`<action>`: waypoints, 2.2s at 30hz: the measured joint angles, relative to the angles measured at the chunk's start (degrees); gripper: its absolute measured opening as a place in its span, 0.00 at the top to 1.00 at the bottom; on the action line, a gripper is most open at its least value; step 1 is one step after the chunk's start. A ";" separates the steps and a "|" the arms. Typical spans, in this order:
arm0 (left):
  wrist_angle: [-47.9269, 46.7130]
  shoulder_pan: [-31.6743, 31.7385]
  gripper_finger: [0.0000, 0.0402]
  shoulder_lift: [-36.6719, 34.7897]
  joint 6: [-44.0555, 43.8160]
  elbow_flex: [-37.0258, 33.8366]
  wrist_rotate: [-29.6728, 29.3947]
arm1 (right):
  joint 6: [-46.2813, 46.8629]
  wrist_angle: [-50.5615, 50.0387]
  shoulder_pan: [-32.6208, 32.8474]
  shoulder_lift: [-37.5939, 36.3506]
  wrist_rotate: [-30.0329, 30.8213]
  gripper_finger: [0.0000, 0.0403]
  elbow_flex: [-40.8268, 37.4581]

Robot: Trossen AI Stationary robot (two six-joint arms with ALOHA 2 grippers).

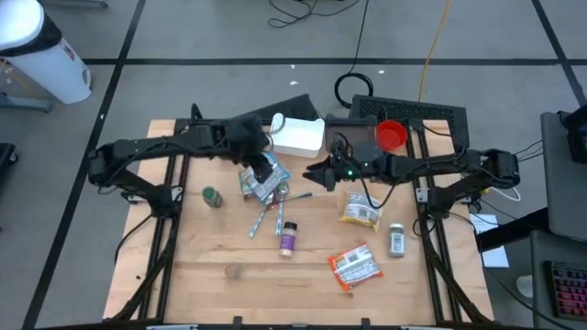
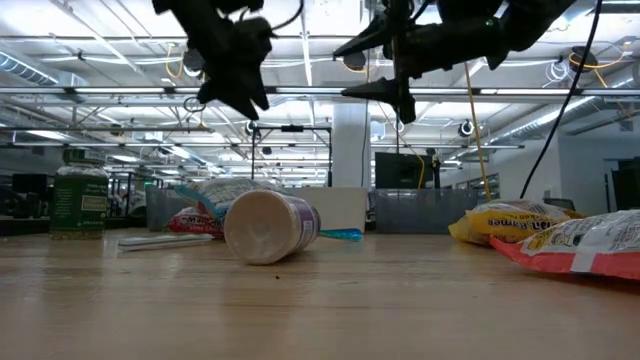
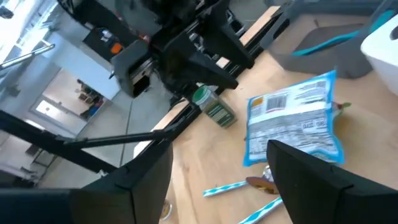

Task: Pick & Place Food Item
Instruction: Put the blue noodle pack into the right black bin

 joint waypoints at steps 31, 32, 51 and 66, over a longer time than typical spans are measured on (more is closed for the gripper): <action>3.07 16.56 0.58 16.19 14.54 -0.84 13.67 | 0.70 -1.14 -1.15 1.22 -0.06 0.39 -0.04; 3.19 16.57 0.58 16.68 14.29 -0.84 13.43 | 0.58 -1.20 -1.47 1.22 -0.22 0.39 -0.04; 4.88 16.62 0.58 17.44 13.06 -0.84 12.20 | -2.23 -1.22 -3.87 1.22 -5.94 0.41 -0.04; 4.88 16.61 0.93 17.44 13.60 -0.84 12.35 | -1.78 -1.22 -3.72 1.22 -5.87 0.41 -0.04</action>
